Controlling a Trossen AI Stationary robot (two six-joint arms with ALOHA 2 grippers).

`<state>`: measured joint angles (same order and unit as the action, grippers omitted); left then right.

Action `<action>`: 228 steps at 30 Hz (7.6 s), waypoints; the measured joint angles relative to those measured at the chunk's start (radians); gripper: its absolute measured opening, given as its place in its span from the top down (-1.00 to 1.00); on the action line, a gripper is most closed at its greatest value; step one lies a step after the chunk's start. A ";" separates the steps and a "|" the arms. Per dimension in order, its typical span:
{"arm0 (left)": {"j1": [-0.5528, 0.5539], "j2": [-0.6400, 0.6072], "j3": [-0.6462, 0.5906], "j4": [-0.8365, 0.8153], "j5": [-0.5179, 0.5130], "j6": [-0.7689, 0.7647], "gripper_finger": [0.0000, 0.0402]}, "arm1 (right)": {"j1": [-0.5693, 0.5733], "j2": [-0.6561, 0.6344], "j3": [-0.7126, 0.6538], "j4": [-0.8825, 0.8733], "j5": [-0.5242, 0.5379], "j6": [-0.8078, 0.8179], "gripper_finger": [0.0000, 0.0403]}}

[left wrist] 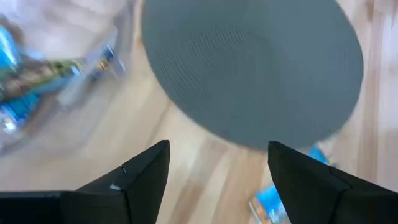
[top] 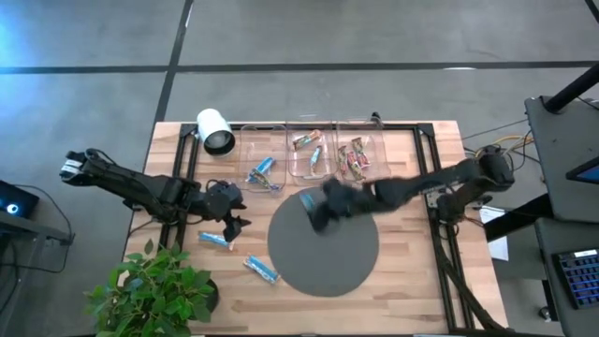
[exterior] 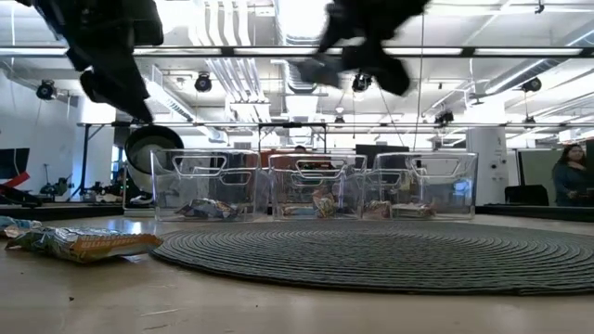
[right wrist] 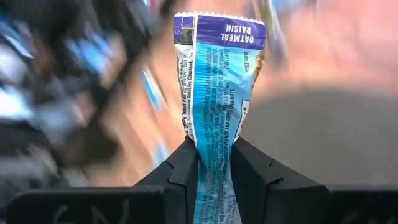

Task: Pick and place Granola Bars by type
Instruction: Put the blue granola bar into the left bin, then put the yellow granola bar into the middle bin

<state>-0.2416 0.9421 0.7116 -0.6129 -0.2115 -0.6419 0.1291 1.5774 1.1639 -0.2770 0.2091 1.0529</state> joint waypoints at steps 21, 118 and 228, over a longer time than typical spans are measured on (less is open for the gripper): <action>-0.161 -0.069 0.004 0.015 -0.046 -0.179 -0.26 | -0.391 0.569 0.688 -0.025 -0.299 -0.177 0.21; 0.018 0.465 0.187 -0.125 0.257 0.331 0.45 | -0.015 -0.116 0.583 -0.875 0.747 -0.171 -0.12; -0.076 0.362 0.015 0.246 0.307 0.714 0.22 | 0.021 0.081 0.611 -1.023 0.414 -0.182 -0.12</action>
<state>-0.3176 1.3041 0.7268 -0.3668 0.0952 0.0717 0.1504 1.6588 1.7752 -1.2995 0.6231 0.8711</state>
